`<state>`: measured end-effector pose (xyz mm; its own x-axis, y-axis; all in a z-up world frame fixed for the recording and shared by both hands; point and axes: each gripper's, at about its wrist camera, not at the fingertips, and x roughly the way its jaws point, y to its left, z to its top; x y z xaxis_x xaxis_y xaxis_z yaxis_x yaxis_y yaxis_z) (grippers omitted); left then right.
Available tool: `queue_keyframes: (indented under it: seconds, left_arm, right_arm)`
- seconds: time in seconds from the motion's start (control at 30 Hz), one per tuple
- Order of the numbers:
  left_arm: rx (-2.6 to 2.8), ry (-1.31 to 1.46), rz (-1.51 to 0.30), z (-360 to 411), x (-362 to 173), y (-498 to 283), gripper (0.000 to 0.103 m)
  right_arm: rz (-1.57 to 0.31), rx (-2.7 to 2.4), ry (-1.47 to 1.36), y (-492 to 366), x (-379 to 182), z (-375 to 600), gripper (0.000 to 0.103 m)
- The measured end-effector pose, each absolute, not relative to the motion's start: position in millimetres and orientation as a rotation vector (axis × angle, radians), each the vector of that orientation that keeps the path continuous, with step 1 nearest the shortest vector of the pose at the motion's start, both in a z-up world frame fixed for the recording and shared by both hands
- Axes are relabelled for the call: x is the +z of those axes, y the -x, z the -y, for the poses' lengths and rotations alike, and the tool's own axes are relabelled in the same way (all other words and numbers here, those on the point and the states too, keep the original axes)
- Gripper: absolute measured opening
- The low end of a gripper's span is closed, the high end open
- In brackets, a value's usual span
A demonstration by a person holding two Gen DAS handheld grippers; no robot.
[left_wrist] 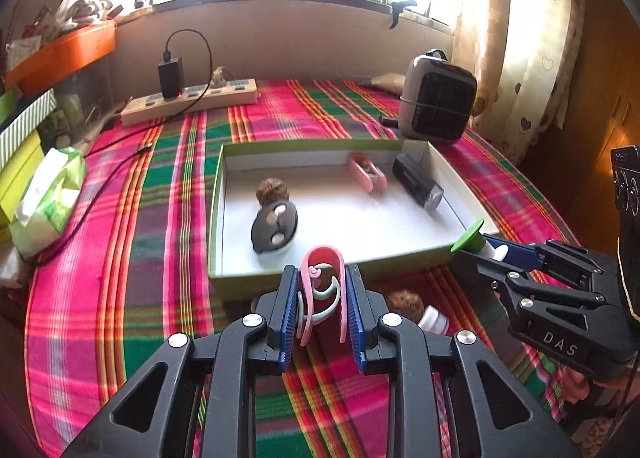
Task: Organize objects
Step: 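Carry the spool and hook over the box with both grippers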
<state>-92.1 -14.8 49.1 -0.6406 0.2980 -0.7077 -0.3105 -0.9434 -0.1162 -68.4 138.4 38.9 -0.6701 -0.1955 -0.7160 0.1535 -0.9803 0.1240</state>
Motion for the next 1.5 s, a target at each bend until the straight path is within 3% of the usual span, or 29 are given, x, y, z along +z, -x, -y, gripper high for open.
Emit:
queue_keyframes:
  seconds: [1.5]
  left_arm:
    - [2.607, 1.212, -0.142, 9, 34, 229, 0.021]
  right_arm:
    - [-0.066, -2.605, -1.237, 195, 26, -95, 0.035]
